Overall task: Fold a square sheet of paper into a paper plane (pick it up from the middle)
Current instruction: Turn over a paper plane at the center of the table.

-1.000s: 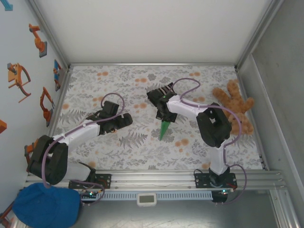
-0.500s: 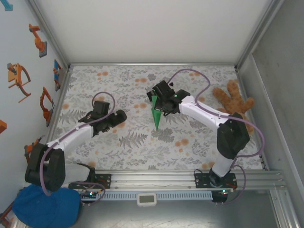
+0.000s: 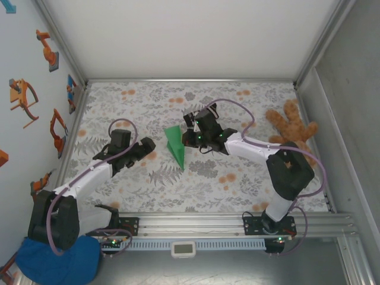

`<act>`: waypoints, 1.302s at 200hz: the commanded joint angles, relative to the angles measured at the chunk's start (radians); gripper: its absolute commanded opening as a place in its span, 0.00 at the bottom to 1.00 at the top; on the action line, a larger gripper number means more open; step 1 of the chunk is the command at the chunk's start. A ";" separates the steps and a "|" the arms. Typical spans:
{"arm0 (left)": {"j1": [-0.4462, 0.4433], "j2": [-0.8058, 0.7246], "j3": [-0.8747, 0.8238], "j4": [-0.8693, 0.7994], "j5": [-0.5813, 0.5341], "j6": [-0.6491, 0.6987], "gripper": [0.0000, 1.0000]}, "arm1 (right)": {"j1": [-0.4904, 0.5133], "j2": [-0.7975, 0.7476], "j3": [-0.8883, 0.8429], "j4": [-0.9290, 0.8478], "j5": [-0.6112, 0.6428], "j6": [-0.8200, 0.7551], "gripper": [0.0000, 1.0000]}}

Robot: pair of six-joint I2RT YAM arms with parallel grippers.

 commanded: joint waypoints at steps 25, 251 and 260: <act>-0.015 0.038 -0.054 0.202 0.172 -0.074 0.97 | -0.071 0.040 -0.130 0.286 -0.170 0.055 0.00; -0.233 0.452 0.144 0.356 0.236 -0.109 0.35 | -0.156 0.107 -0.286 0.470 -0.217 0.149 0.00; -0.233 0.467 0.161 0.351 0.240 -0.107 0.34 | -0.155 0.107 -0.286 0.470 -0.218 0.147 0.00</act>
